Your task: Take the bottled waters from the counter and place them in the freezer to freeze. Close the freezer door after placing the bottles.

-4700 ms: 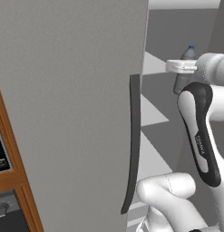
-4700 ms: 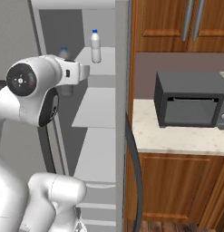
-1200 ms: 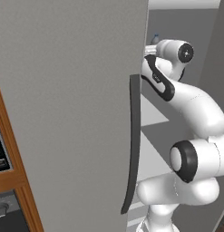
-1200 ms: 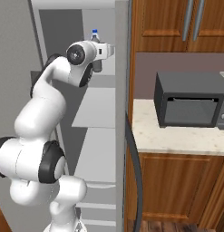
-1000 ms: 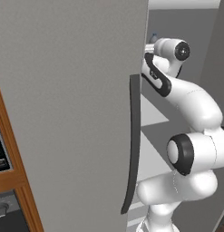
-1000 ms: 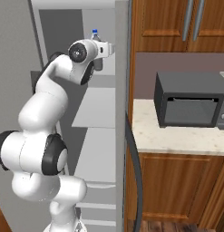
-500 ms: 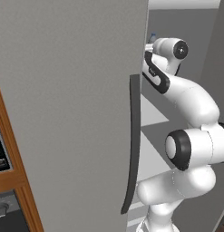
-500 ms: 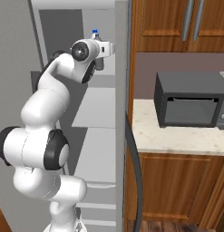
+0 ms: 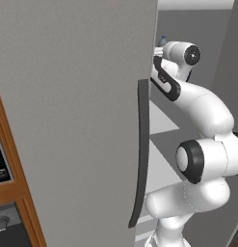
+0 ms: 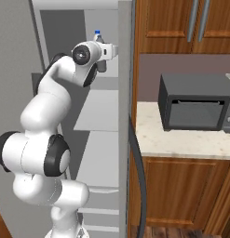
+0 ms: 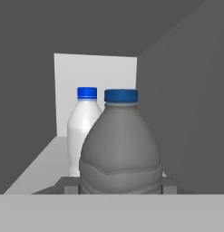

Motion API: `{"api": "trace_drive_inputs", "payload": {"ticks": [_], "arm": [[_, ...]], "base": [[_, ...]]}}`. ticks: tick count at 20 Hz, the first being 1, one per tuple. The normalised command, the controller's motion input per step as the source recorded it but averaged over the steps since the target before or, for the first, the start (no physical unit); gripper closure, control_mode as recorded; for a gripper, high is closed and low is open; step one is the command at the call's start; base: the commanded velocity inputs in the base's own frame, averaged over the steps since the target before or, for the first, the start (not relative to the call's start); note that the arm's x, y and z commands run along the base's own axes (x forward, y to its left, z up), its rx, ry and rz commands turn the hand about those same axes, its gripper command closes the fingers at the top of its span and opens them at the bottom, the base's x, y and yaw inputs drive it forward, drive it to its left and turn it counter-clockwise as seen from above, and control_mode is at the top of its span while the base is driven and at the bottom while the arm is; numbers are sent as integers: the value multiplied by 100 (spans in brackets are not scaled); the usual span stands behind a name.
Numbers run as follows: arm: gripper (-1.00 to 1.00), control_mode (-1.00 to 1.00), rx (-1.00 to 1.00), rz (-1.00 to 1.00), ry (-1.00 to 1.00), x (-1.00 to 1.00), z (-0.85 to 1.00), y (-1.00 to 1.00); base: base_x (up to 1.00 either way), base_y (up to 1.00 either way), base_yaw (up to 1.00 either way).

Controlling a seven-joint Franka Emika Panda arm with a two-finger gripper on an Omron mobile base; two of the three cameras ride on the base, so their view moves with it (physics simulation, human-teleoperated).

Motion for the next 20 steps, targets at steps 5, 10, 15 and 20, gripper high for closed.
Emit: {"api": "trace_drive_inputs", "payload": {"ticks": [5,10,15,20], "arm": [[100,-100,0,0,0,0,-12,0],[-100,-100,0,0,0,0,-8,0],[-100,-100,0,0,0,0,-1,0],[-100,-100,0,0,0,0,0,0]], "base": [[0,0,0],[0,0,0],[0,0,0],[0,0,0]]}}
